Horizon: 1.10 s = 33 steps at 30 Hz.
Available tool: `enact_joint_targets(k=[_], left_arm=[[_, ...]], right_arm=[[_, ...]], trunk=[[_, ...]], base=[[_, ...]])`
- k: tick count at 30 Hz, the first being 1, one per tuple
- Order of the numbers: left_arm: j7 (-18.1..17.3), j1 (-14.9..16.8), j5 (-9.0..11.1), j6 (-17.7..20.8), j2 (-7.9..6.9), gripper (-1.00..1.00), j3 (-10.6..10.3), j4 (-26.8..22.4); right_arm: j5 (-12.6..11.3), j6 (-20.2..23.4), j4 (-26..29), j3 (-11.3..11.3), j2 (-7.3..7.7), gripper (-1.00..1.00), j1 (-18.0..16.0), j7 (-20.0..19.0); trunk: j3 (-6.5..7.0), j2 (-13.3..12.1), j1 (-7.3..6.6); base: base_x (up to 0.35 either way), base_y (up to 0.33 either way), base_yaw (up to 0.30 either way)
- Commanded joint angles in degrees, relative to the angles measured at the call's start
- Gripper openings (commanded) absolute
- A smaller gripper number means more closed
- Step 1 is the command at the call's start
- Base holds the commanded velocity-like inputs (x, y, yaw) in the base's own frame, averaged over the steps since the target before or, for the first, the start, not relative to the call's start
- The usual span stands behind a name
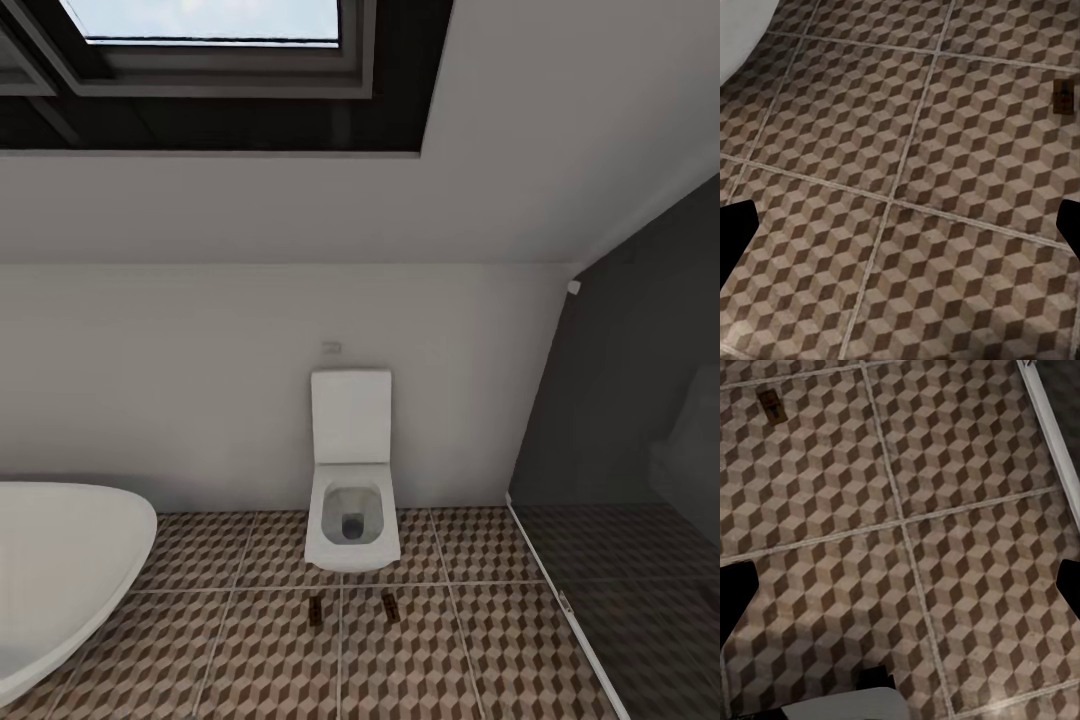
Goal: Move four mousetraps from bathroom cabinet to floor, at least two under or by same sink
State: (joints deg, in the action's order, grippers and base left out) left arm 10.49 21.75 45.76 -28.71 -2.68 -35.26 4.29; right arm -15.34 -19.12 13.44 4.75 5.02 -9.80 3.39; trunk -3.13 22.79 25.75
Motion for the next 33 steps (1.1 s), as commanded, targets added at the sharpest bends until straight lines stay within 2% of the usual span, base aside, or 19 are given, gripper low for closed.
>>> enact_joint_targets(k=[1,24,33], left_arm=[[0.31,0.06,-0.15,-0.13,0.07,1.0,-0.34,0.11],[0.24,0.04,-0.15,0.01,0.25,1.0,-0.34,0.1],[0.2,0.04,-0.15,0.11,0.82,1.0,-0.34,0.1]], right_arm=[[-0.38,-0.5,-0.04,0.5,0.02,1.0,-0.05,0.3],[-0.35,-1.27,-0.07,0.51,-0.02,1.0,-0.05,0.3],[-0.32,-1.27,-0.08,0.6,-0.09,1.0,-0.05,0.3]], trunk=[[-0.13,0.13,0.03],[-0.13,0.13,0.03],[-0.13,0.13,0.03]], base=[[0.0,0.0,0.0],[0.0,0.0,0.0],[0.0,0.0,0.0]])
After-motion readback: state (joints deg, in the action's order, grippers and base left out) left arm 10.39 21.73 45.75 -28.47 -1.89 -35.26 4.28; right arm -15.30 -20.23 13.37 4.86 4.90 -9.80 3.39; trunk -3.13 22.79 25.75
